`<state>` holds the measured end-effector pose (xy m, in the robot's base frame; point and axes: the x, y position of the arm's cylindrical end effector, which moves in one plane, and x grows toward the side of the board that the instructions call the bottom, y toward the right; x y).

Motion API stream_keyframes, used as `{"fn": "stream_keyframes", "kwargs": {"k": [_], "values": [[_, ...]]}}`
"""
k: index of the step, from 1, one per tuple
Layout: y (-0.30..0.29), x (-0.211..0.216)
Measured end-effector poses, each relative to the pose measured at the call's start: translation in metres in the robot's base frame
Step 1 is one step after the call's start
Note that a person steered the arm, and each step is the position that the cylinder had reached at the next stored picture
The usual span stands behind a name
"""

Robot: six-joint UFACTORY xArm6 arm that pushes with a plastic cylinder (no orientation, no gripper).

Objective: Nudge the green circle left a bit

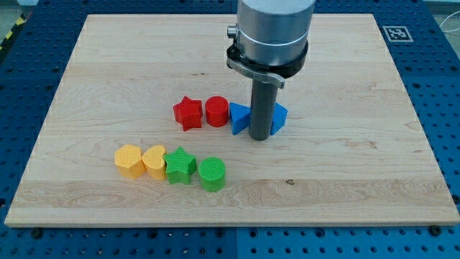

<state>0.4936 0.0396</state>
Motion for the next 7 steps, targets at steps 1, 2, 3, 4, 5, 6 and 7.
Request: {"fn": "stream_keyframes", "kwargs": {"k": [1,2,3,4,5,6,7], "values": [[0.018,0.022],[0.042,0.050],[0.059,0.073],[0.051,0.089],[0.034,0.098],[0.023,0.100],[0.006,0.101]]}}
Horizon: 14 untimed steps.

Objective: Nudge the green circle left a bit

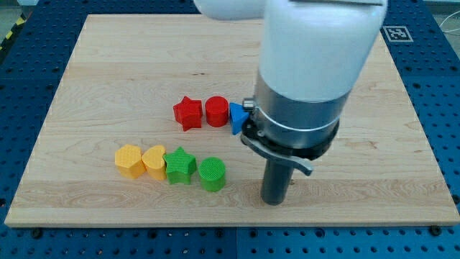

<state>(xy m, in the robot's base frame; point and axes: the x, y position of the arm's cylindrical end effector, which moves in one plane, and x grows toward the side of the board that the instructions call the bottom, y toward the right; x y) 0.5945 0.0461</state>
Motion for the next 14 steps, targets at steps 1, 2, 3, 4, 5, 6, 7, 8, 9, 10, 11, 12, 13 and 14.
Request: {"fn": "stream_keyframes", "kwargs": {"k": [1,2,3,4,5,6,7,8,9,10,11,12,13,14], "values": [[-0.010,0.000],[-0.019,0.000],[-0.026,0.000],[-0.030,0.000],[-0.035,0.000],[-0.041,0.000],[-0.048,0.000],[-0.049,-0.008],[-0.049,-0.011],[-0.049,-0.011],[-0.051,-0.010],[-0.054,-0.018],[-0.055,-0.018],[-0.055,-0.022]]}}
